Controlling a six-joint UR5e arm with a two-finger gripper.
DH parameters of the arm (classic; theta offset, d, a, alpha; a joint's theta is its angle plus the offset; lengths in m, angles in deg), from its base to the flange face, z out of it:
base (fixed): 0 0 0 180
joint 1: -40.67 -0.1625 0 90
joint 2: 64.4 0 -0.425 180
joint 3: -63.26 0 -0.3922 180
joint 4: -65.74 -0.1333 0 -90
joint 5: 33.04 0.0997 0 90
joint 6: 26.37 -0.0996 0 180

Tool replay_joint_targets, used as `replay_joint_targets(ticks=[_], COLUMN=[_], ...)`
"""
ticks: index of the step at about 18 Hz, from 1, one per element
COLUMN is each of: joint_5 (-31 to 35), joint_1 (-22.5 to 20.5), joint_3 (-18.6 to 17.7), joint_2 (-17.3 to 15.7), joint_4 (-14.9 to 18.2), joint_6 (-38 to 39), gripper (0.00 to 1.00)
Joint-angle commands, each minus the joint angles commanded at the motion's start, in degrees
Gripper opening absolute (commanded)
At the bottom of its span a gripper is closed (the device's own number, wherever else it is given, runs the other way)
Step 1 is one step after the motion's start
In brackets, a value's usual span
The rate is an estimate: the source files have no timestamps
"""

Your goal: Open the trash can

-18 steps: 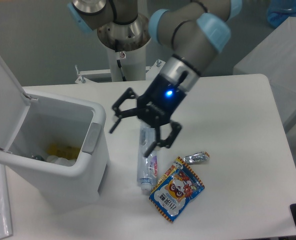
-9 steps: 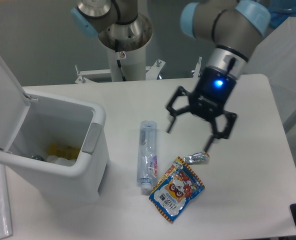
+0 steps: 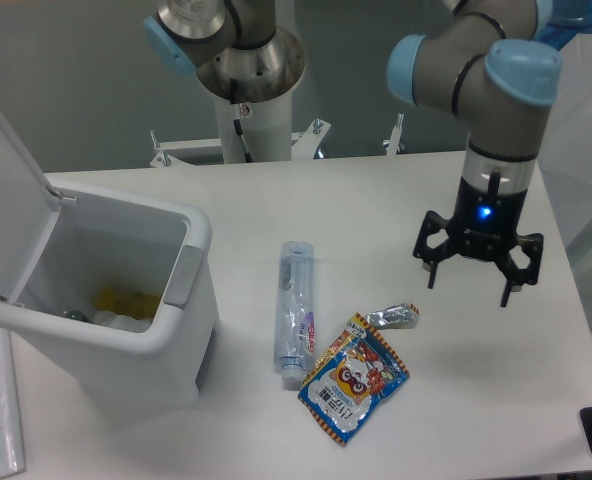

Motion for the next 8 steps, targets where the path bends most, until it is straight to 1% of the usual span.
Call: replay_joint_targets(ticks=[2, 3, 6, 8], joint_5=[4.0, 5.0, 5.8, 5.8], joint_1=[1.9, 2.1, 2.5, 2.5], joint_3=[3.6, 4.3, 3.4, 2.1], joint_2=[1.2, 1.4, 1.5, 1.2], joint_4=[6.0, 7.7, 8.0, 7.5], joint_6=[-2.7, -4.0, -7.0, -7.0], gripper=[1.00, 1.00, 1.00, 1.00])
